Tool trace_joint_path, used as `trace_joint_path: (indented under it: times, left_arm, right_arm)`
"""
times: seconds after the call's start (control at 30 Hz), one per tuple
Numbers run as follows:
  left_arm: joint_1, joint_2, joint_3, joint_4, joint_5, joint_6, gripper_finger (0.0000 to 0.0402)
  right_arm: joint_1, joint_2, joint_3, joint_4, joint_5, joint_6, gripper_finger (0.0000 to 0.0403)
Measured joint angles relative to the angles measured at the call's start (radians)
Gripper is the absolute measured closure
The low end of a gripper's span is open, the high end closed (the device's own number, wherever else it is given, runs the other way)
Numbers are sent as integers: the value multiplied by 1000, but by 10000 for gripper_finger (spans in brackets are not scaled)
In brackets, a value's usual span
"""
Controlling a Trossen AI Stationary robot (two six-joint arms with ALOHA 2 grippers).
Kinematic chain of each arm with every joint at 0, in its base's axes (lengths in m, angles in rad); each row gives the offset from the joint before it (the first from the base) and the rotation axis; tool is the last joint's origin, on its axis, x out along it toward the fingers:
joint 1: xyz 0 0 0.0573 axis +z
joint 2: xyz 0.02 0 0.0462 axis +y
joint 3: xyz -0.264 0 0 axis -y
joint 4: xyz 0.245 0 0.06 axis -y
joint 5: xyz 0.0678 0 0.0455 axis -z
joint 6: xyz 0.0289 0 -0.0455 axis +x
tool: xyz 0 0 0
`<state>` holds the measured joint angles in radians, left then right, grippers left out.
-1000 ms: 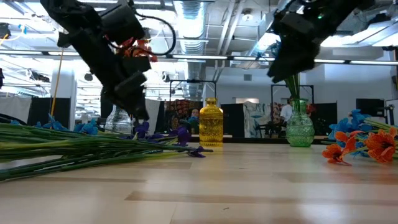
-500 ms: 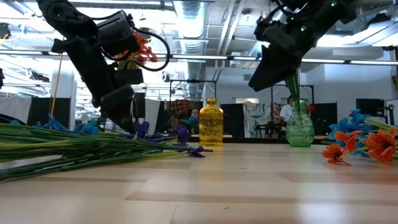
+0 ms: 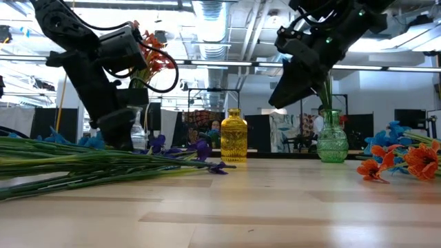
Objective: Sort flowers into vase by color
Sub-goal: Put the left blue flower into the green vase
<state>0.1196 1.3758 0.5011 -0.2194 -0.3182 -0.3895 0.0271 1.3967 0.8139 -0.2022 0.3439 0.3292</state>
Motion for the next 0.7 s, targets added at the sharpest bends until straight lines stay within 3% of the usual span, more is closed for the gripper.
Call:
trace_joint_path:
  times: [0.17,0.6,0.7]
  left_arm:
    - [0,0,0,0,4,3,234]
    - [0,0,0,1,19,3,387]
    - [0,0,0,4,19,3,394]
  right_arm:
    - [-2,-2,0,26,0,-22,147]
    - [-2,-2,0,26,-1,-25,147]
    - [-2,-2,0,28,-1,-25,147]
